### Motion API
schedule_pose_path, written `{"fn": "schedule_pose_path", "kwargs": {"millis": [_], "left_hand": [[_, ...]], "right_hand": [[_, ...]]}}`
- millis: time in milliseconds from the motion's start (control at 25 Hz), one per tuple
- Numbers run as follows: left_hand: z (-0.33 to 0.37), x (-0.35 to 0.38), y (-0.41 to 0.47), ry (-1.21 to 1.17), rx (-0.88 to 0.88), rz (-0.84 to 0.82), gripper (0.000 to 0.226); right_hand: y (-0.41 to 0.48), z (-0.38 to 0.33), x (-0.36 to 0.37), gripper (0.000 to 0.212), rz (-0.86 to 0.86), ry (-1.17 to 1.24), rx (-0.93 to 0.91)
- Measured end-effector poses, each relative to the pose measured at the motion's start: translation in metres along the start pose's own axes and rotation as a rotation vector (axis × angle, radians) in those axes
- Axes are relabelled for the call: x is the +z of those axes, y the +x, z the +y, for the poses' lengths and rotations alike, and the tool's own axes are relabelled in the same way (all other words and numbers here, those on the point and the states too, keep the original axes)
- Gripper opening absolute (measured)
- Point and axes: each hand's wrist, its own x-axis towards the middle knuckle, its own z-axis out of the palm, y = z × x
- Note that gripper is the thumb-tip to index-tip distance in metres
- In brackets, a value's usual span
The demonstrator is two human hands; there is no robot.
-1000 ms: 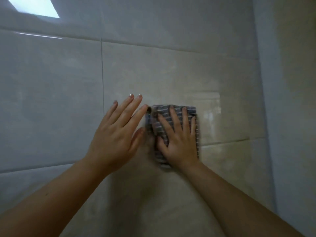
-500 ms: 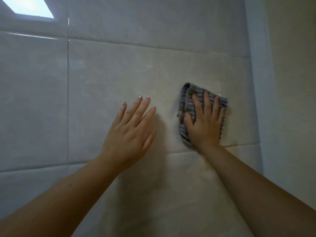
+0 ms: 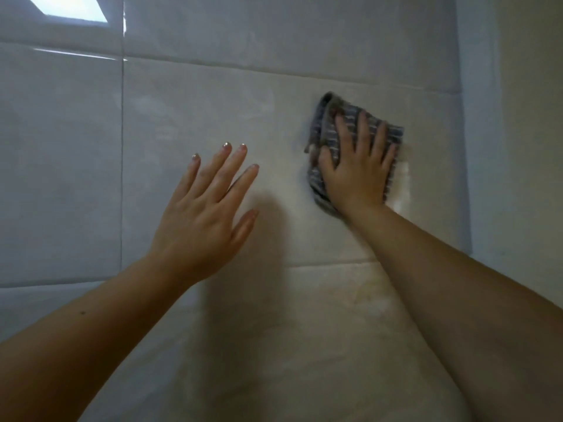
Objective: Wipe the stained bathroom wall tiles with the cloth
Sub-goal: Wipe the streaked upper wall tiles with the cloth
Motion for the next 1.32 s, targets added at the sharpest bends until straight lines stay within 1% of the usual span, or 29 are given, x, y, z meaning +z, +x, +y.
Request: {"fn": "schedule_pose_path", "kwargs": {"millis": [40, 80, 120, 160, 240, 280, 320, 360, 400, 480, 560, 600, 640, 720, 800, 840, 880, 960, 1040, 1080, 1160, 1200, 1240, 1280, 1320], "left_hand": [[-0.004, -0.003, -0.003, 0.001, -0.009, -0.005, 0.06], [-0.006, -0.005, -0.006, 0.004, -0.012, -0.012, 0.06], [-0.008, -0.006, -0.008, 0.011, -0.012, -0.024, 0.06], [-0.008, -0.006, -0.009, 0.017, -0.01, -0.036, 0.06], [-0.002, -0.002, -0.006, 0.011, 0.004, -0.047, 0.061], [0.003, 0.0, -0.002, 0.003, 0.01, -0.043, 0.061], [0.008, 0.002, 0.002, -0.008, 0.014, -0.037, 0.061], [0.013, 0.004, 0.006, -0.019, 0.02, -0.03, 0.061], [0.017, 0.004, 0.008, -0.031, 0.03, -0.022, 0.06], [0.022, 0.006, 0.009, -0.05, 0.039, -0.009, 0.06], [0.026, 0.009, 0.006, -0.058, 0.042, -0.021, 0.06], [0.028, 0.011, 0.004, -0.062, 0.046, -0.024, 0.059], [0.031, 0.013, 0.004, -0.065, 0.049, -0.024, 0.059], [0.039, 0.017, 0.006, -0.07, 0.056, -0.024, 0.059], [0.046, 0.019, 0.012, -0.081, 0.057, -0.025, 0.059], [0.049, 0.019, 0.015, -0.086, 0.057, -0.021, 0.06], [0.05, 0.019, 0.017, -0.089, 0.056, -0.012, 0.06], [0.049, 0.018, 0.017, -0.088, 0.055, -0.003, 0.059], [0.043, 0.019, 0.01, -0.076, 0.056, -0.013, 0.059], [0.04, 0.021, 0.006, -0.068, 0.058, -0.019, 0.059], [0.037, 0.024, 0.002, -0.06, 0.059, -0.028, 0.059], [0.038, 0.025, 0.003, -0.063, 0.057, -0.028, 0.059], [0.039, 0.025, 0.006, -0.068, 0.056, -0.025, 0.059], [0.039, 0.024, 0.009, -0.071, 0.054, -0.018, 0.059], [0.038, 0.023, 0.011, -0.069, 0.054, -0.008, 0.059]], "right_hand": [[-0.003, 0.015, 0.0, 0.068, 0.0, -0.001, 0.088], [-0.018, 0.026, -0.001, 0.068, 0.009, 0.008, 0.137], [-0.041, 0.029, -0.004, 0.068, 0.02, 0.008, 0.143], [-0.067, 0.022, -0.007, 0.067, 0.016, -0.004, 0.106], [-0.099, 0.005, -0.005, 0.066, -0.038, -0.024, -0.071], [-0.092, -0.003, -0.003, 0.066, -0.062, -0.014, -0.173], [-0.072, -0.004, -0.003, 0.066, -0.07, -0.004, -0.228], [-0.048, -0.001, -0.004, 0.066, -0.066, 0.004, -0.219], [-0.027, 0.011, -0.004, 0.067, -0.042, -0.004, -0.145], [-0.007, 0.055, -0.002, 0.07, -0.007, -0.041, 0.091], [-0.036, 0.098, -0.003, 0.07, -0.013, -0.048, 0.265], [-0.063, 0.108, -0.006, 0.068, -0.01, -0.05, 0.297], [-0.093, 0.106, -0.008, 0.066, -0.019, -0.061, 0.29], [-0.132, 0.087, -0.005, 0.064, -0.05, -0.08, 0.196], [-0.12, 0.066, -0.003, 0.065, -0.071, -0.066, 0.057], [-0.099, 0.065, -0.005, 0.066, -0.094, -0.058, 0.024], [-0.079, 0.072, -0.006, 0.066, -0.1, -0.057, 0.025], [-0.06, 0.104, -0.006, 0.066, -0.059, -0.068, 0.156], [-0.089, 0.122, -0.005, 0.064, -0.018, -0.07, 0.289], [-0.114, 0.117, -0.005, 0.062, -0.022, -0.09, 0.309], [-0.146, 0.092, -0.004, 0.062, -0.074, -0.112, 0.232], [-0.141, 0.082, -0.004, 0.063, -0.092, -0.092, 0.159], [-0.123, 0.075, -0.004, 0.065, -0.098, -0.078, 0.084], [-0.099, 0.074, -0.004, 0.066, -0.099, -0.079, 0.052], [-0.073, 0.075, -0.005, 0.068, -0.099, -0.078, 0.066]]}}
